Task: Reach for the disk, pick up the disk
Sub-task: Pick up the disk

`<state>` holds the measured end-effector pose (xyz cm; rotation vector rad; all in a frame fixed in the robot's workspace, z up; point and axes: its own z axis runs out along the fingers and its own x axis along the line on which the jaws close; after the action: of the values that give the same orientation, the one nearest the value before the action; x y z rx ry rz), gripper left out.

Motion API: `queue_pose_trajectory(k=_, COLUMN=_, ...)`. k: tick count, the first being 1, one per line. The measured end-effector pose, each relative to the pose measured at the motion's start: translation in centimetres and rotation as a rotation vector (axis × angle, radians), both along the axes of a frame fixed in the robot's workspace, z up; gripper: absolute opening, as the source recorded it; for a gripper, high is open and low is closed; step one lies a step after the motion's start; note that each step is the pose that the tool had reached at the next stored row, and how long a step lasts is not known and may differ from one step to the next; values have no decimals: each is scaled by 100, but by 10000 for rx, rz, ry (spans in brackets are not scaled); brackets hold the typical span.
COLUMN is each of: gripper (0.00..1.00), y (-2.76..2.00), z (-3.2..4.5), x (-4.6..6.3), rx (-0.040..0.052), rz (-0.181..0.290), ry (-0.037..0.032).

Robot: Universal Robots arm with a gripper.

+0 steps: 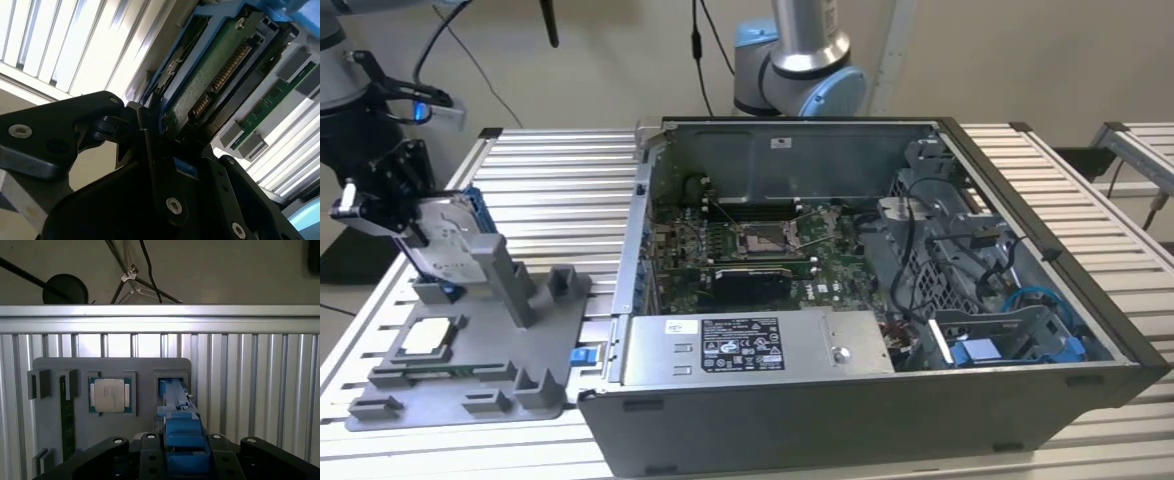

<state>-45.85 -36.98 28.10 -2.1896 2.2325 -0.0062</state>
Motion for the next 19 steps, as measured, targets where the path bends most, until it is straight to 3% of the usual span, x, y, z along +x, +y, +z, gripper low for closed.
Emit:
queue_pose_trajectory(k=9, gripper=0, y=0, z=199, x=0, rx=0, rz=0, ry=-7)
queue_pose_trajectory(k=19, gripper=0, y=0, z=352, x=0, rx=0, rz=0, ry=-14)
